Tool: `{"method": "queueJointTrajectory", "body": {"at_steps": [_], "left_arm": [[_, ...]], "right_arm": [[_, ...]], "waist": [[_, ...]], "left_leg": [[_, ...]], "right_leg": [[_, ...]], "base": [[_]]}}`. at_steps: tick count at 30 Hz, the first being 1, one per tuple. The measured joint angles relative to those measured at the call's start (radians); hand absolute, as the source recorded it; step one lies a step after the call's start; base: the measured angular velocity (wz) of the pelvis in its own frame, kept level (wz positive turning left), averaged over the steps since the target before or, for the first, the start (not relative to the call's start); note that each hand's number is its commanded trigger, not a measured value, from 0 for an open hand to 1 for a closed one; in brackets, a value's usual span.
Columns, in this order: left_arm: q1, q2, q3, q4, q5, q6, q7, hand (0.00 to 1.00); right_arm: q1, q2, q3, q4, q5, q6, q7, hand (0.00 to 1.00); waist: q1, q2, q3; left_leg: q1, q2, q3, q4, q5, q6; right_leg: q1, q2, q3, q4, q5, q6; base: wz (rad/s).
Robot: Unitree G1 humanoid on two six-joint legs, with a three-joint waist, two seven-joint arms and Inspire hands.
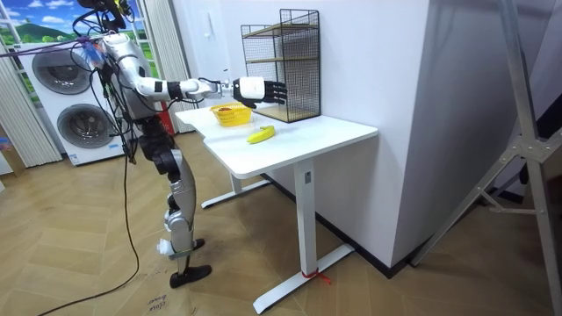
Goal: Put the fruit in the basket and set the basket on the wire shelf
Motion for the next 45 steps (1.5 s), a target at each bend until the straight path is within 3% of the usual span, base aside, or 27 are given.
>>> {"method": "queueJointTrajectory", "body": {"at_steps": [6,11,21,27,35,45], "left_arm": [[0.007,0.000,0.015,0.000,0.000,0.009,-0.015,0.00],[0.008,0.000,0.015,0.001,0.001,0.016,-0.020,0.00],[0.004,0.006,0.033,0.001,0.000,0.019,-0.018,0.00],[0.006,0.010,0.033,0.002,0.001,0.020,-0.005,0.00],[-0.004,0.017,0.032,0.006,0.001,0.020,0.006,0.00],[-0.020,0.022,0.001,0.024,0.001,0.029,0.043,0.00]], "right_arm": [[-0.010,-0.024,0.000,0.108,0.001,0.004,0.047,0.00],[-0.010,-0.024,0.000,0.154,-0.004,0.025,0.065,0.00],[-0.009,-0.023,0.001,0.304,-0.005,0.023,0.065,0.00],[-0.008,-0.024,0.002,0.342,-0.016,-0.001,0.067,0.00],[-0.008,-0.024,0.002,0.401,-0.082,-0.024,0.075,0.00],[-0.029,-0.023,0.001,0.440,-0.166,-0.020,0.079,0.00]], "waist": [[-0.002,0.009,-0.0070],[-0.002,0.020,-0.0057],[-0.002,0.009,-0.0029],[0.000,0.006,-0.0012],[0.015,-0.007,-0.0099],[0.023,-0.005,-0.0077]], "left_leg": [[-0.002,0.000,-0.001,0.000,0.000,0.000],[0.001,0.000,-0.001,-0.001,0.000,0.000],[-0.010,-0.002,-0.012,0.008,0.000,0.000],[-0.011,-0.003,-0.019,0.013,0.000,0.000],[-0.010,-0.005,-0.023,0.017,0.000,0.000],[-0.006,-0.004,-0.034,0.026,-0.002,-0.002]], "right_leg": [[-0.001,0.000,-0.001,0.000,0.000,0.000],[0.001,0.000,-0.001,0.000,0.000,0.000],[-0.002,0.000,-0.011,-0.002,0.000,0.000],[-0.002,0.000,-0.014,-0.005,0.000,0.000],[0.006,-0.001,-0.020,-0.019,0.000,0.000],[0.019,0.002,-0.027,-0.015,0.001,-0.002]], "base": [[0.00],[0.00],[0.03],[0.04],[0.01],[0.03]]}}
